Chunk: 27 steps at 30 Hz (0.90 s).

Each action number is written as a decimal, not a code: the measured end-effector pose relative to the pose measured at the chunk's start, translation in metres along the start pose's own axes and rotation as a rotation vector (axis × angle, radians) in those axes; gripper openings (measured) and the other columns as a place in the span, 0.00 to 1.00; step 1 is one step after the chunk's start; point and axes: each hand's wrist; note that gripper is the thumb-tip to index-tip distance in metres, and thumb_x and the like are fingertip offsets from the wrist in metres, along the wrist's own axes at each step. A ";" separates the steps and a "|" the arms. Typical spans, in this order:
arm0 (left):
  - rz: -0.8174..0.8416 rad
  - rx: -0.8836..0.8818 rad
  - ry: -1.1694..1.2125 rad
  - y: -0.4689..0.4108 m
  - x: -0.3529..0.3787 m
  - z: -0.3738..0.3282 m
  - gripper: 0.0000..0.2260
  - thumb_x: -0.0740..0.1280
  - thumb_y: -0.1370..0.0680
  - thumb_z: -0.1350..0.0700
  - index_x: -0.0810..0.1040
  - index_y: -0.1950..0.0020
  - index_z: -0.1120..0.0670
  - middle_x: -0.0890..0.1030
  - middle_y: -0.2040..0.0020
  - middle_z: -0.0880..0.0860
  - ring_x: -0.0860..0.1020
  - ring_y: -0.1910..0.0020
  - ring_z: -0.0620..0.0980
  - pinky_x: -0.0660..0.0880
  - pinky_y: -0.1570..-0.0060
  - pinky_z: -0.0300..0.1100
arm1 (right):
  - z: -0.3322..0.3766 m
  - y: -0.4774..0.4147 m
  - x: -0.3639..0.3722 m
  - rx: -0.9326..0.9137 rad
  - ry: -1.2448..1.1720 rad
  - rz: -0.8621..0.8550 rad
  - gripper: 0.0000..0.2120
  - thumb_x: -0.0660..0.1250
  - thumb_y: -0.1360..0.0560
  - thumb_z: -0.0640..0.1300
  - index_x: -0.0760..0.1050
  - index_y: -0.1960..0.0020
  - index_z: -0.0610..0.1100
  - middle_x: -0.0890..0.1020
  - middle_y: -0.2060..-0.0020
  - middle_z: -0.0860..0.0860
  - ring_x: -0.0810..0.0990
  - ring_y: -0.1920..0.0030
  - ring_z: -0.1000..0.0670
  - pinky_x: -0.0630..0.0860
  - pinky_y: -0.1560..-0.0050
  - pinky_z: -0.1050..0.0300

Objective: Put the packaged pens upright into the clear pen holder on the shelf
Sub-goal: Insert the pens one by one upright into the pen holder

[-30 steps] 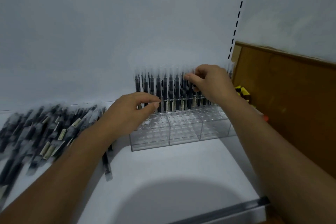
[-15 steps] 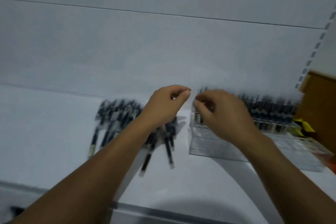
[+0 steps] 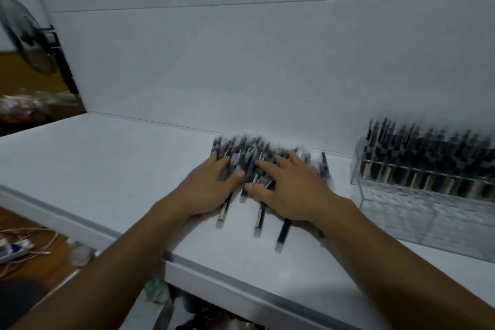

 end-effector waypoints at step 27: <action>-0.037 -0.243 0.110 -0.039 -0.026 -0.009 0.25 0.73 0.27 0.48 0.73 0.33 0.54 0.77 0.42 0.52 0.77 0.47 0.52 0.73 0.46 0.43 | 0.002 0.012 -0.010 0.019 -0.043 -0.294 0.21 0.62 0.22 0.58 0.71 0.31 0.54 0.74 0.38 0.51 0.74 0.39 0.46 0.71 0.46 0.52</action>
Point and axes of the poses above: each hand's wrist, its own y-axis away from the middle knuckle, its own x-axis out of the palm, z = x × y
